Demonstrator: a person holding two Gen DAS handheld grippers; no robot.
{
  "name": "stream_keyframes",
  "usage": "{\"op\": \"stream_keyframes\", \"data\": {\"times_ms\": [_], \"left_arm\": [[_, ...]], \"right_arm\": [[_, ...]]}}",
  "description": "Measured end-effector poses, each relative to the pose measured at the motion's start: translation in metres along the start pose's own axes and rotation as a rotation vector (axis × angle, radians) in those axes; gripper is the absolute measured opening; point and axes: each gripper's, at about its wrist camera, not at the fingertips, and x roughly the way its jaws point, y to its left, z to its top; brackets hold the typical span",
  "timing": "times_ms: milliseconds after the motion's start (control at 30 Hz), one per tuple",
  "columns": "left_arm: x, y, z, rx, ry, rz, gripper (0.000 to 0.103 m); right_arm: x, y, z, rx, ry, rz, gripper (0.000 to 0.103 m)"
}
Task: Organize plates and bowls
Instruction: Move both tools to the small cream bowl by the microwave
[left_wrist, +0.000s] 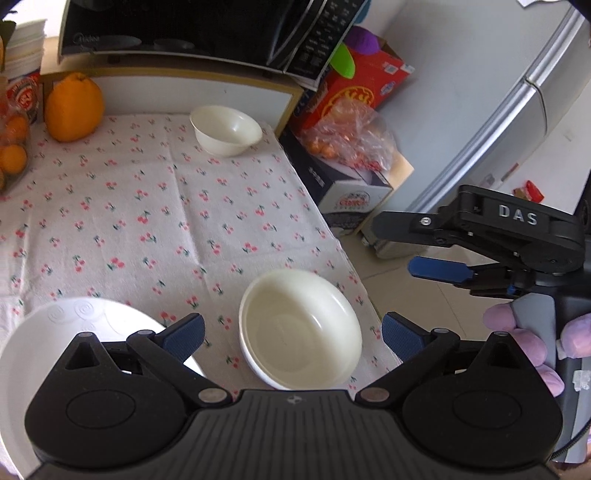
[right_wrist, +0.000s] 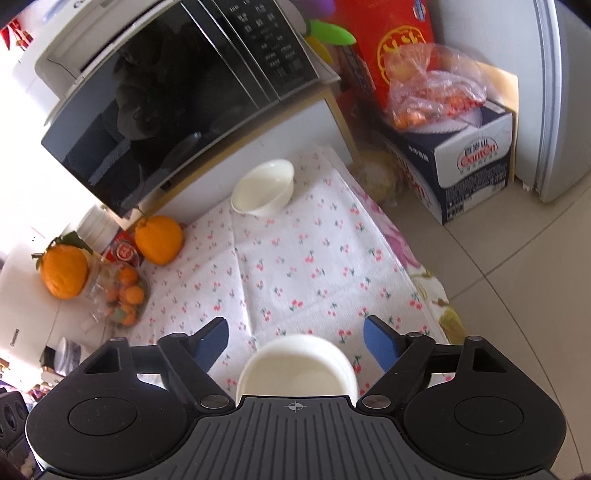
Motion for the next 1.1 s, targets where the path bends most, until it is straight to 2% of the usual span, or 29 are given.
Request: {"op": "stream_keyframes", "data": {"times_ms": [267,500,1100], "left_arm": [[-0.003,0.013,0.024,-0.028,-0.053,0.056,0.102],[0.003,0.022,0.049,0.065,-0.084,0.181,0.102],[0.036,0.06,0.11,0.088,-0.119,0.291,0.102]], "right_arm": [[0.001,0.023,0.022,-0.046,-0.029,0.003,0.086],[0.015,0.043,0.043,-0.09,-0.042,0.014,0.087],[0.089,0.062,0.094,-0.177,0.001,0.056,0.088]]}}
